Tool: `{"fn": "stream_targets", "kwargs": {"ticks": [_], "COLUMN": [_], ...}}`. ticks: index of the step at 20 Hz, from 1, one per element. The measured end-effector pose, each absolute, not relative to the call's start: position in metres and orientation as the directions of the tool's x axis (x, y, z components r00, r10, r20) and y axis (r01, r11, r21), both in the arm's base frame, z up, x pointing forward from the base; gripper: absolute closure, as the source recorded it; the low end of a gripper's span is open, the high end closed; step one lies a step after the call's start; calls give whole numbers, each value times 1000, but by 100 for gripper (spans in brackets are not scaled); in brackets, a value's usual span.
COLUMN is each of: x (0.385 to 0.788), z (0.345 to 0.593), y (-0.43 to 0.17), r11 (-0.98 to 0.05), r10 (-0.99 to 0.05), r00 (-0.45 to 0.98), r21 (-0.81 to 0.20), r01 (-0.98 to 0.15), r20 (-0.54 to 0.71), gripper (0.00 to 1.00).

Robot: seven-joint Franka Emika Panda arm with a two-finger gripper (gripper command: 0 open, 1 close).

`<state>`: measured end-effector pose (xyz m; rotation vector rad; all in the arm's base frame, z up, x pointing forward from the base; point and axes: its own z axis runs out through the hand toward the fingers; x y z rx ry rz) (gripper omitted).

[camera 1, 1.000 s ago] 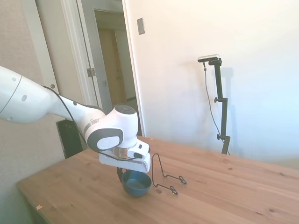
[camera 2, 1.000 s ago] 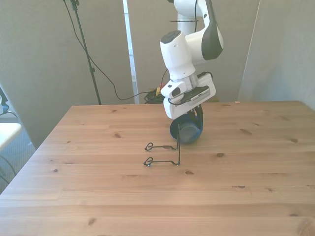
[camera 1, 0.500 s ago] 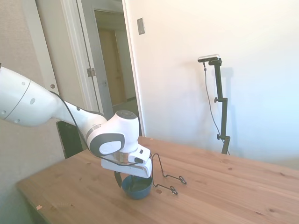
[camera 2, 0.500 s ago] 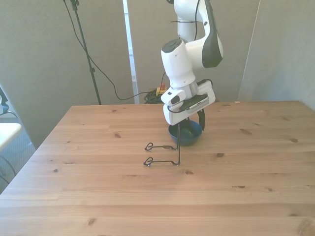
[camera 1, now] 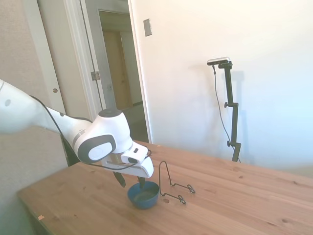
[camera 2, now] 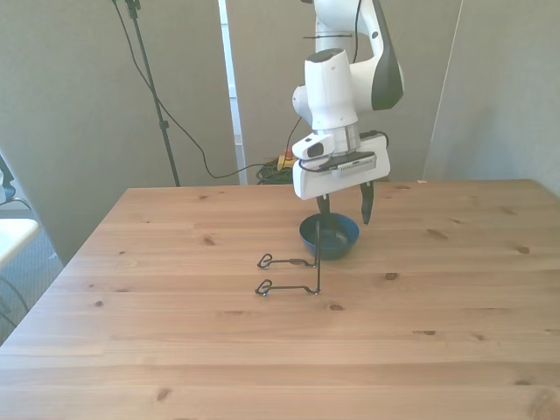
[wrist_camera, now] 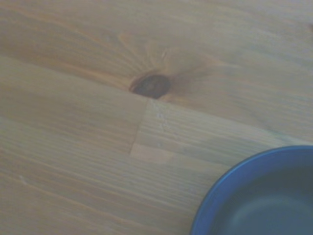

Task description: Unload the bowl

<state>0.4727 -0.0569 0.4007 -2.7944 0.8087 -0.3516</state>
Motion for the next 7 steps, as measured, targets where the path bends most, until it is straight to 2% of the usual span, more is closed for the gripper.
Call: {"fn": "stream_targets", "kwargs": {"ticks": [7], "x": [441], "z": [470], "y": [-96], "r11": [-703], "r10": [-702], "r00": [688], "r21": [-341], "r01": [-624], "r20": [187], "gripper": [0]}}
